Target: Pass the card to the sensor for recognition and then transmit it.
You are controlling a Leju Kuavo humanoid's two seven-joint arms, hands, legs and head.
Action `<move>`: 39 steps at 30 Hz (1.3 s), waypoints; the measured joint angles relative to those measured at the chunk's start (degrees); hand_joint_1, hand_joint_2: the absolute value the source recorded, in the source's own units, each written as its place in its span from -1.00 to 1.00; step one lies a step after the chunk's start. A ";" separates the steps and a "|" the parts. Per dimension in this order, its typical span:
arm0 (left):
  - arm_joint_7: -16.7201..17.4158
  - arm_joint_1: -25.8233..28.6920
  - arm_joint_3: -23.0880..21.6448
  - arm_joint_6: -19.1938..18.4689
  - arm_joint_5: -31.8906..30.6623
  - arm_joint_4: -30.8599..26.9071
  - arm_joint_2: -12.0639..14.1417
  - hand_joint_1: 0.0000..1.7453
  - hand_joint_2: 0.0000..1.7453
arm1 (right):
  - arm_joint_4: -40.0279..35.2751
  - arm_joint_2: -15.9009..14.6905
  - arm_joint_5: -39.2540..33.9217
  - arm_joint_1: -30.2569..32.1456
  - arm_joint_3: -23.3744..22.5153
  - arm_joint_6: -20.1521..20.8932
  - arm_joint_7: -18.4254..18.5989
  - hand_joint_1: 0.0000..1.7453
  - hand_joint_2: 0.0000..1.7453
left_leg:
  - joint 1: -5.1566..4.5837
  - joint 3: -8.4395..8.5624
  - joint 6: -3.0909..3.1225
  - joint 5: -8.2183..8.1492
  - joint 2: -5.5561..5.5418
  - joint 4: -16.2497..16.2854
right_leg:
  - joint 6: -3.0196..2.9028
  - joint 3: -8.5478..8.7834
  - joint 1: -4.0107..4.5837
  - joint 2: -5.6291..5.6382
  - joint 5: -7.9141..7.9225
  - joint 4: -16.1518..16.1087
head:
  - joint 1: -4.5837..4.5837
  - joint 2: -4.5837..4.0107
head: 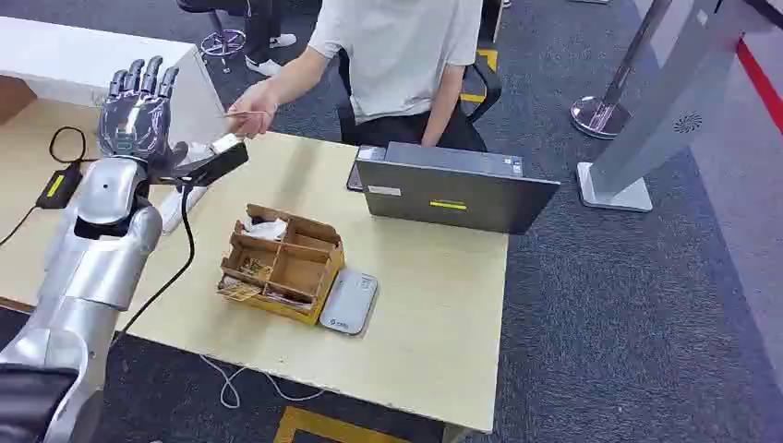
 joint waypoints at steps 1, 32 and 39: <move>0.00 0.01 0.00 0.07 0.00 0.13 0.02 -1.00 1.00 | 0.02 0.00 0.13 0.02 0.00 0.00 0.00 -1.00 -1.00 | 0.00 -0.01 -0.01 0.01 0.00 0.00 | 0.00 0.00 0.00 0.00 0.00 0.00 | -0.02 0.00; -5.07 9.79 -2.21 -0.50 1.66 -14.17 -4.51 1.00 1.00 | 0.02 -0.02 2.01 0.22 -0.37 -0.96 -0.31 -1.00 -1.00 | -0.05 -0.11 0.02 0.03 -0.05 0.01 | 0.01 -0.07 -0.04 -0.04 0.00 -0.04 | 0.02 0.00; -4.92 16.01 -11.87 -3.41 -1.86 -25.58 -9.64 1.00 1.00 | 0.02 0.02 2.69 0.24 -1.55 -1.29 -0.42 -1.00 -1.00 | -0.12 -0.15 0.07 0.00 -0.06 0.01 | 0.03 -0.09 -0.09 -0.06 0.01 -0.07 | -0.02 0.00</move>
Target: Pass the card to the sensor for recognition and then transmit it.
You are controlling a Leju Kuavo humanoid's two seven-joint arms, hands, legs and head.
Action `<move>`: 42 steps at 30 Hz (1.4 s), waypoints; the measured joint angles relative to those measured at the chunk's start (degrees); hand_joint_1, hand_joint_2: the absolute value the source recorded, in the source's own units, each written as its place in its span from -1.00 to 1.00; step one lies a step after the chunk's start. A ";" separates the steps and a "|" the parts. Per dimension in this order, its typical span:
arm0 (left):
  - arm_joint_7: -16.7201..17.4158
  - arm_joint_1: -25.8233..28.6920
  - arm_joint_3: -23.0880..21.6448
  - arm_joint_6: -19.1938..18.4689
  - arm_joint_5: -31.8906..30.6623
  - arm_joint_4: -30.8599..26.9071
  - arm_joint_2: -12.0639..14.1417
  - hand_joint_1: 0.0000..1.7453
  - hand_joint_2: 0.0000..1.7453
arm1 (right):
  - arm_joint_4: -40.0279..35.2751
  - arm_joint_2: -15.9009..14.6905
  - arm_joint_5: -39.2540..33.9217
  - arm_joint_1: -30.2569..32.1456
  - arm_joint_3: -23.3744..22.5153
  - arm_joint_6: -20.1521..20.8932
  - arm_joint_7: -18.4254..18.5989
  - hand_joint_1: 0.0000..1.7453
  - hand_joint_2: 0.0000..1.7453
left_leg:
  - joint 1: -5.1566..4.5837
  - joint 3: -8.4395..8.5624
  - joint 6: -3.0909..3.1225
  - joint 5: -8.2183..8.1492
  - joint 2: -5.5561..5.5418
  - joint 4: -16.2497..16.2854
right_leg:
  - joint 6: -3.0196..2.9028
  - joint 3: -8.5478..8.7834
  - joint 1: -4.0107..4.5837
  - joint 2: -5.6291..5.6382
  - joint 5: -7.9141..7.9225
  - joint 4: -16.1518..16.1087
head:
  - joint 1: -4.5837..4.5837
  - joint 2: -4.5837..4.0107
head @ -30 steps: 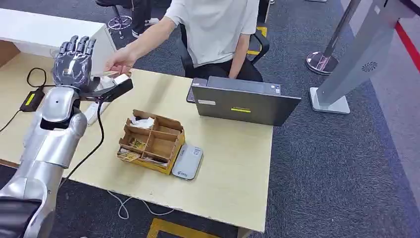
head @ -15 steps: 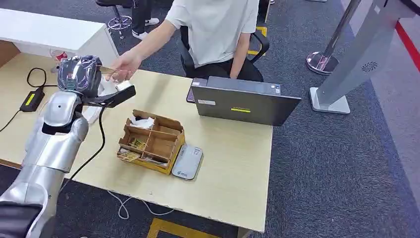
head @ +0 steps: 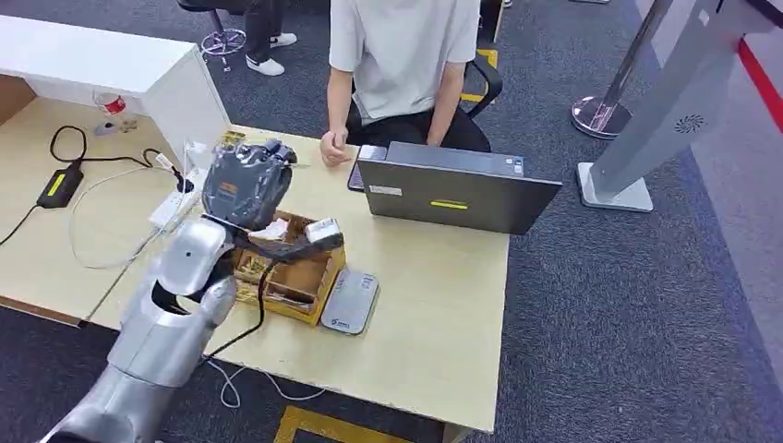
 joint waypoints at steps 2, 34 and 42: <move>0.17 1.10 -3.04 -0.72 -1.00 -1.05 -0.93 1.00 1.00 | 0.00 0.02 0.15 0.01 -0.15 -0.02 0.00 -1.00 -1.00 | 0.00 0.00 0.00 0.00 0.00 0.00 | 0.00 -0.01 0.00 0.00 0.00 0.00 | 0.00 0.00; 3.10 7.35 -12.47 -8.72 -1.24 17.45 -3.58 1.00 1.00 | 0.00 0.52 2.38 -0.03 -2.71 0.26 0.79 -1.00 -1.00 | 0.02 -0.02 -0.01 0.02 -0.02 -0.02 | 0.03 -0.03 0.01 -0.02 -0.03 0.07 | 0.00 0.00; 3.30 6.88 -12.43 -3.68 1.49 16.61 -3.28 1.00 1.00 | 0.00 0.55 2.78 0.08 -3.02 0.22 0.41 -1.00 -1.00 | 0.02 -0.05 0.02 0.09 -0.02 -0.01 | 0.09 -0.08 0.01 -0.02 0.03 0.09 | 0.00 0.00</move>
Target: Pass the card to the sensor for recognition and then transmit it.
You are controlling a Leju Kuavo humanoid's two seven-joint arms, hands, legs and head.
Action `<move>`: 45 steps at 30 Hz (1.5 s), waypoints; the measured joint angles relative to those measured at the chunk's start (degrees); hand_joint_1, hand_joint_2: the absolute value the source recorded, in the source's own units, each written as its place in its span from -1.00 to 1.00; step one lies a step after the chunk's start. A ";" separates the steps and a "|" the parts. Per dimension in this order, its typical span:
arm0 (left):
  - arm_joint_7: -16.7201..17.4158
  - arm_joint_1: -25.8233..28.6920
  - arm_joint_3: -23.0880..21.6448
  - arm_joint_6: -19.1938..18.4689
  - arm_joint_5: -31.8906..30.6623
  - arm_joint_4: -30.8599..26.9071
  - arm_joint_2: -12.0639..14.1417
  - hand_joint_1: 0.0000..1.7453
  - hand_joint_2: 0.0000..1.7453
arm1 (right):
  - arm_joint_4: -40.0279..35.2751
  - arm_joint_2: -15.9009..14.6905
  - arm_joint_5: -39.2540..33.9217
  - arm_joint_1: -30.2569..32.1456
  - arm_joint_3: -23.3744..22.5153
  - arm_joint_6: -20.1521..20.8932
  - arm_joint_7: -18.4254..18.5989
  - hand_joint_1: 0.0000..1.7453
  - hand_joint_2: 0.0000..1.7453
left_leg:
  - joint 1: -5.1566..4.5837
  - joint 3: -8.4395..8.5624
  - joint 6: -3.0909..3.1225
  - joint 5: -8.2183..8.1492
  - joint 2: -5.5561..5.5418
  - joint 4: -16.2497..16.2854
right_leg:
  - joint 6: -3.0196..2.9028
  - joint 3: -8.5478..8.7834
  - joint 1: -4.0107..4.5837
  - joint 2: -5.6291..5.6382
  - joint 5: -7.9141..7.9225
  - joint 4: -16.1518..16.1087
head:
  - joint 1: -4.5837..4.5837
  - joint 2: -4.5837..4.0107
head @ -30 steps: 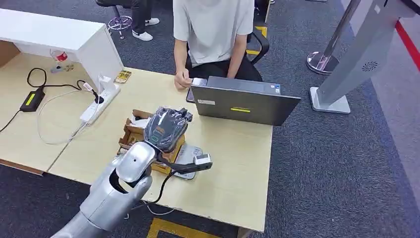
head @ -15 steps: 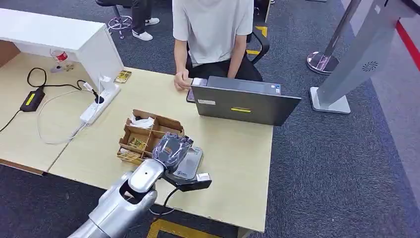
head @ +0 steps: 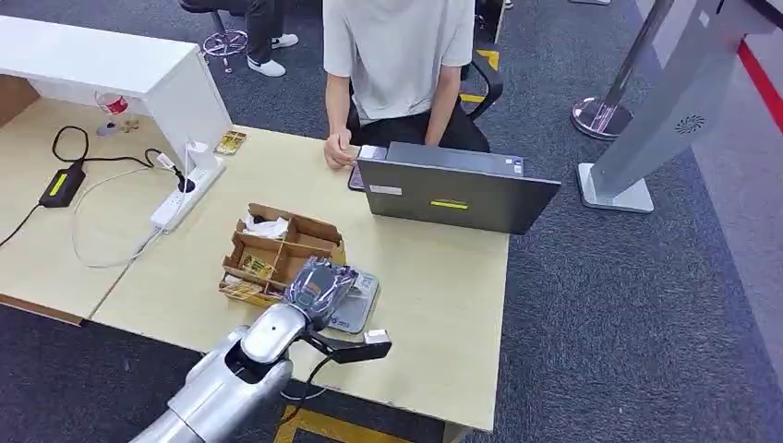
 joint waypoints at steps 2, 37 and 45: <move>0.93 -0.73 0.72 2.72 1.70 -3.41 0.15 1.00 1.00 | 0.00 0.00 0.30 0.15 -0.18 -0.02 -0.13 -1.00 -1.00 | 0.00 -0.08 0.06 0.08 -0.07 0.00 | 0.00 -0.03 0.00 -0.06 0.02 0.01 | 0.02 0.00; 1.46 -18.88 18.25 1.81 4.02 -7.67 9.92 -1.00 1.00 | 0.24 0.00 4.02 0.10 -1.73 0.74 0.00 -1.00 -1.00 | 0.03 -0.21 -0.09 0.31 -0.08 0.00 | -0.09 -0.21 0.03 -0.05 0.14 0.12 | -0.06 0.00; -2.25 -0.77 15.82 1.48 6.22 -26.82 8.85 -1.00 1.00 | 0.24 0.55 1.46 0.21 -5.18 -0.50 -0.33 -1.00 -1.00 | -0.02 -0.22 -0.08 0.10 0.06 -0.01 | -0.07 -0.26 -0.02 0.12 0.06 0.08 | 0.04 0.00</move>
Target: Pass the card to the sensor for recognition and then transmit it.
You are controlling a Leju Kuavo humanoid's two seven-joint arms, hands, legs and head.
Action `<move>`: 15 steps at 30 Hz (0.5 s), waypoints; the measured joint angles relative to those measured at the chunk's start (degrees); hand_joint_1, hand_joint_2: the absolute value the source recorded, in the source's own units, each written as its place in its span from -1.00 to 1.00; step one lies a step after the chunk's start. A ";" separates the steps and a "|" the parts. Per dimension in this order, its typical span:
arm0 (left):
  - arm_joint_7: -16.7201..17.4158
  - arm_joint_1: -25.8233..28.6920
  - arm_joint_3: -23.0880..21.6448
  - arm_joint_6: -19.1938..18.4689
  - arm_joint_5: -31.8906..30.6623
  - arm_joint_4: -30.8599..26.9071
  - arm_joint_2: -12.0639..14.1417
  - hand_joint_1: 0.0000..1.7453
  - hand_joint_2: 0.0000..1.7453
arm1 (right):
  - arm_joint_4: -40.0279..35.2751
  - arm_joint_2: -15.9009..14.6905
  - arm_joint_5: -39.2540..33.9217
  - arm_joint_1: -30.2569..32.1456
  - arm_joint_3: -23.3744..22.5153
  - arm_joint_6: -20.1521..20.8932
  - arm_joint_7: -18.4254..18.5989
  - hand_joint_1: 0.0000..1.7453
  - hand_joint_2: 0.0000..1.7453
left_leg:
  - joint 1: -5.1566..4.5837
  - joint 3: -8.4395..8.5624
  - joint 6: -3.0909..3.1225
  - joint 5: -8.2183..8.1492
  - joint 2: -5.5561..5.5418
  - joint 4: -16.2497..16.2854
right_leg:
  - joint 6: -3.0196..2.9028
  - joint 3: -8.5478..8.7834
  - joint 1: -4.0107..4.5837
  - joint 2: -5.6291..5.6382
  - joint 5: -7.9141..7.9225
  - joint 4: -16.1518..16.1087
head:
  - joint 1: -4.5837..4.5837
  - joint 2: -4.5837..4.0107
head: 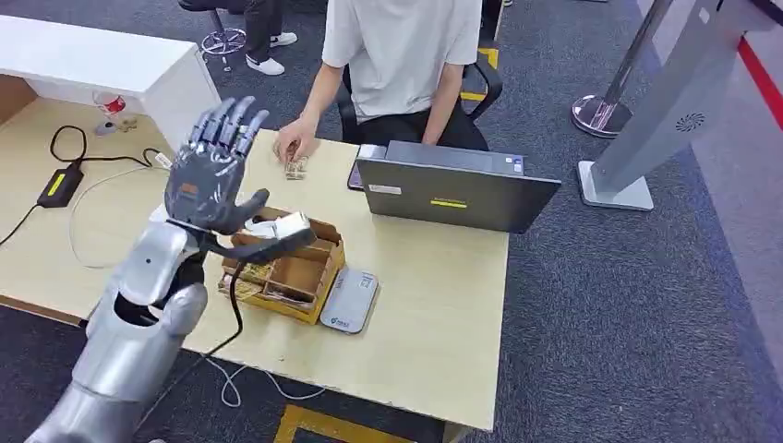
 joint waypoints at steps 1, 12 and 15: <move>-0.20 2.49 -0.74 0.17 -0.09 -1.79 0.28 -1.00 1.00 | 0.00 0.09 -0.31 0.02 -0.48 -0.13 -0.02 -1.00 -1.00 | 0.00 0.00 -0.02 -0.02 0.00 0.00 | 0.03 -0.01 0.00 0.00 -0.03 0.00 | 0.04 0.00; 0.81 21.50 -1.42 -1.97 2.54 -8.34 7.41 -1.00 1.00 | -0.02 0.42 -0.22 0.29 -4.32 -0.37 0.02 -1.00 -1.00 | 0.06 0.00 -0.06 -0.11 -0.06 -0.04 | -0.08 -0.11 0.05 -0.08 -0.22 0.02 | 0.00 0.00; 1.72 21.63 -0.24 -2.91 2.60 -5.81 7.69 -1.00 1.00 | -0.02 0.42 0.50 0.24 -4.41 0.22 0.02 -1.00 -1.00 | 0.06 0.01 -0.06 -0.07 -0.11 -0.04 | -0.07 -0.07 0.05 -0.14 -0.20 0.03 | 0.00 0.00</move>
